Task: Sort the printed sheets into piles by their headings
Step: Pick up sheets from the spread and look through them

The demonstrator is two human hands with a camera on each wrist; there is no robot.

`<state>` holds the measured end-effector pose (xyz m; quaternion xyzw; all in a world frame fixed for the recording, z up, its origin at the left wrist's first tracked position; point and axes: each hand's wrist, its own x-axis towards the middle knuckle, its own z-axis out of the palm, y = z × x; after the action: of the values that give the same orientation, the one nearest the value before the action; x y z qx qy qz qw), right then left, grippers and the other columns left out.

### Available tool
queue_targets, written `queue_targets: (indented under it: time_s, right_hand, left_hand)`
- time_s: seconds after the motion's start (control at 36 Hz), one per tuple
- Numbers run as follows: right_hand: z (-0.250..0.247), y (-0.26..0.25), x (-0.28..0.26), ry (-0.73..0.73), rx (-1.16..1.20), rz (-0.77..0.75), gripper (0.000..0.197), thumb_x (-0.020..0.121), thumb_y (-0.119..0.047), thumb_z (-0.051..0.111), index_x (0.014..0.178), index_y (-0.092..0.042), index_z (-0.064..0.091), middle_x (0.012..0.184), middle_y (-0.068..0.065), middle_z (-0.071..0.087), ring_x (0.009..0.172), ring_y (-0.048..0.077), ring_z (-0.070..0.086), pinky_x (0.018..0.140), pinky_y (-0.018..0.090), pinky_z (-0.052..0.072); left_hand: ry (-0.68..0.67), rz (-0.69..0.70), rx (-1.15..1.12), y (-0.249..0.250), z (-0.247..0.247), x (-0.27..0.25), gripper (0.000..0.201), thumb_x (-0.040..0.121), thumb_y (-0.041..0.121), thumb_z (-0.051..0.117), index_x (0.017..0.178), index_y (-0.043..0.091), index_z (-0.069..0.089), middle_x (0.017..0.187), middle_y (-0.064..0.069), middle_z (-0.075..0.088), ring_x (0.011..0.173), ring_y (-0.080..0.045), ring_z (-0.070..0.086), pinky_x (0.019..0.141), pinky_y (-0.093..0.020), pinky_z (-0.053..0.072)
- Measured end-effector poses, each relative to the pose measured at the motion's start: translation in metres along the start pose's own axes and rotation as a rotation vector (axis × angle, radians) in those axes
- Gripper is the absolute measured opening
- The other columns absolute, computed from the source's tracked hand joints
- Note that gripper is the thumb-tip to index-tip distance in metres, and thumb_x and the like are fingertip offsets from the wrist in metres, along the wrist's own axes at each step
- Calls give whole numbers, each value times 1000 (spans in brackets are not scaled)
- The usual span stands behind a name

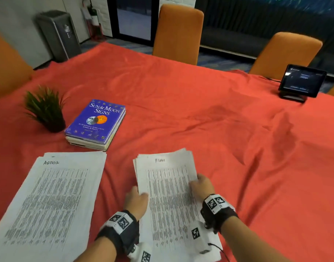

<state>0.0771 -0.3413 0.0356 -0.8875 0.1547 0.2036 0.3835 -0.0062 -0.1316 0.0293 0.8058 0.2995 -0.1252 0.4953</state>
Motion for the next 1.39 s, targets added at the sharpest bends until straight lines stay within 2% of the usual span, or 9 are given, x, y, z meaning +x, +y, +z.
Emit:
queue_targets:
  time_s: [0.14,0.36,0.44,0.56,0.67,0.86,1.0,1.11,1.39]
  right_hand:
    - [17,20,10,-8,-153,139,50,77,-21,46,124,-34,56,123,11,57,99,31,62,90,36,54]
    - [12,8,-1,-128,301,206,44,79,0,68,122,5,56,99,16,69,83,31,68,72,40,60]
    - [5,-1,-18,-182,375,62,24,86,2,61,109,9,64,93,19,73,73,27,70,54,28,57]
    - [-14,-12,-34,-243,480,-203,20,90,-4,64,108,3,65,99,15,74,87,30,72,75,33,60]
    - [-33,-33,-57,-192,619,-451,16,87,-4,65,103,-1,69,99,12,76,91,23,71,78,30,56]
    - [-49,-72,-101,125,775,-825,13,88,-1,63,96,-9,69,89,-13,75,84,-2,66,75,15,51]
    - [-25,-70,-115,177,767,-886,41,85,2,62,99,-36,72,96,-14,74,91,1,67,81,19,52]
    - [-8,-62,-115,185,736,-842,42,83,-2,61,99,-39,73,96,-10,75,92,7,69,83,23,52]
    - [-6,-72,-100,236,815,-688,29,86,11,62,95,-16,69,86,-13,75,82,-1,68,74,15,52]
  left_hand:
    - [42,-4,64,-16,5,5,5,81,10,54,83,13,58,82,-3,62,85,-27,60,77,-33,50]
    - [-56,-43,-61,-21,3,12,22,79,5,61,96,16,52,87,-3,65,82,-22,64,81,-37,52]
    - [-62,-19,-133,-25,1,13,28,79,4,63,100,18,51,96,-5,66,86,-19,64,84,-38,53]
    - [-4,-24,-506,-23,-14,17,55,72,1,76,115,15,43,105,-9,65,90,-21,64,88,-40,51]
    - [-120,95,-737,-6,-44,22,111,45,42,93,138,14,40,136,-6,57,125,-17,53,110,-44,37]
    - [110,634,-648,67,-86,-21,53,72,48,62,82,-3,53,76,-17,57,75,-12,52,77,-29,42]
    - [164,705,-623,59,-88,-32,37,87,31,57,121,20,55,119,4,66,118,-11,57,109,-30,38]
    - [192,729,-597,43,-78,-35,48,90,20,54,134,4,42,118,10,67,109,9,58,96,-6,39]
    - [165,654,-601,53,-68,-18,64,84,25,56,142,5,35,109,31,66,106,11,59,90,-5,42]
